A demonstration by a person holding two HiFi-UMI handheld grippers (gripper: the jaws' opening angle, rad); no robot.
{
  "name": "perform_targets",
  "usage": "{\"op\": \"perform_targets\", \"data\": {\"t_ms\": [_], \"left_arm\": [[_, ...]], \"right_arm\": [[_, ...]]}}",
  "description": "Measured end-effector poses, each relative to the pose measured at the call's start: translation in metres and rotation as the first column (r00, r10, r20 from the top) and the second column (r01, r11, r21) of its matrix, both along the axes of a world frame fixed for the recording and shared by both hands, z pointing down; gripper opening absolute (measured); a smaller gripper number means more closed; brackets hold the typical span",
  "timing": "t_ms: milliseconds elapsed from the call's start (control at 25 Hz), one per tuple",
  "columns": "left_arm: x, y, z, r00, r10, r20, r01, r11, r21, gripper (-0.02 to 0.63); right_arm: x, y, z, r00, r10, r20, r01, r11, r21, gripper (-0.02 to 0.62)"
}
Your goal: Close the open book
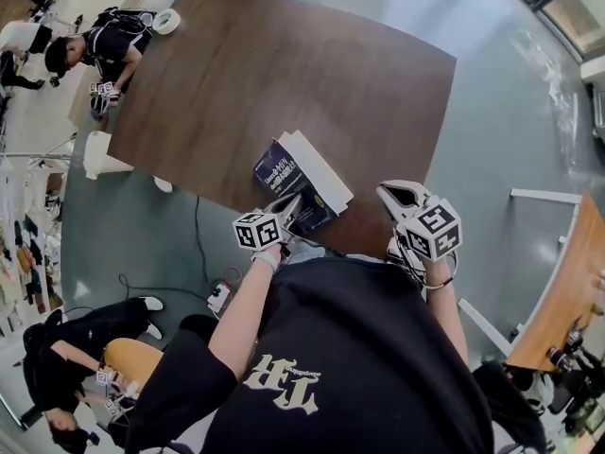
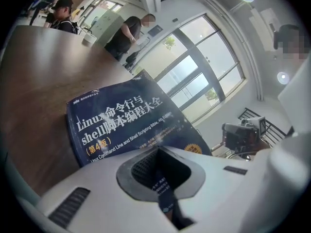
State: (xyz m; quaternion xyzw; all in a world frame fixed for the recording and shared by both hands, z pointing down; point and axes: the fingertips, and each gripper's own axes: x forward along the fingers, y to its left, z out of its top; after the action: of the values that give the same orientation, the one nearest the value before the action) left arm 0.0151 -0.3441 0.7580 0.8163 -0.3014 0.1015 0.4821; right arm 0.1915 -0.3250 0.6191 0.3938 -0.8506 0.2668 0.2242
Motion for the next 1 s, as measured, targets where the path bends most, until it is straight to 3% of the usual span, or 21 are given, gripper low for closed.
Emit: {"op": "perform_targets", "data": {"t_ms": [520,840,1000], "left_arm": [[0.040,-0.017,0.039,0.972,0.216,0.098,-0.207,0.974,-0.095,0.005],[0.059,-0.020,0.068,0.926,0.338,0.171,-0.290,0.923,-0.254,0.005],[0.080,-0.029,0.071,0.925,0.357,0.129,-0.304,0.901,-0.310,0.005]], "right_arm": [[0.035,0.039,0.006,0.974,0.225,-0.028,-0.226,0.974,-0.035,-0.012],[0.047,0.056,0.009,0.939,0.343,-0.027,-0.344,0.938,-0.046,-0.012],[0.046,0.064,0.010,0.928,0.371,-0.030,-0.372,0.927,-0.056,-0.012]]}}
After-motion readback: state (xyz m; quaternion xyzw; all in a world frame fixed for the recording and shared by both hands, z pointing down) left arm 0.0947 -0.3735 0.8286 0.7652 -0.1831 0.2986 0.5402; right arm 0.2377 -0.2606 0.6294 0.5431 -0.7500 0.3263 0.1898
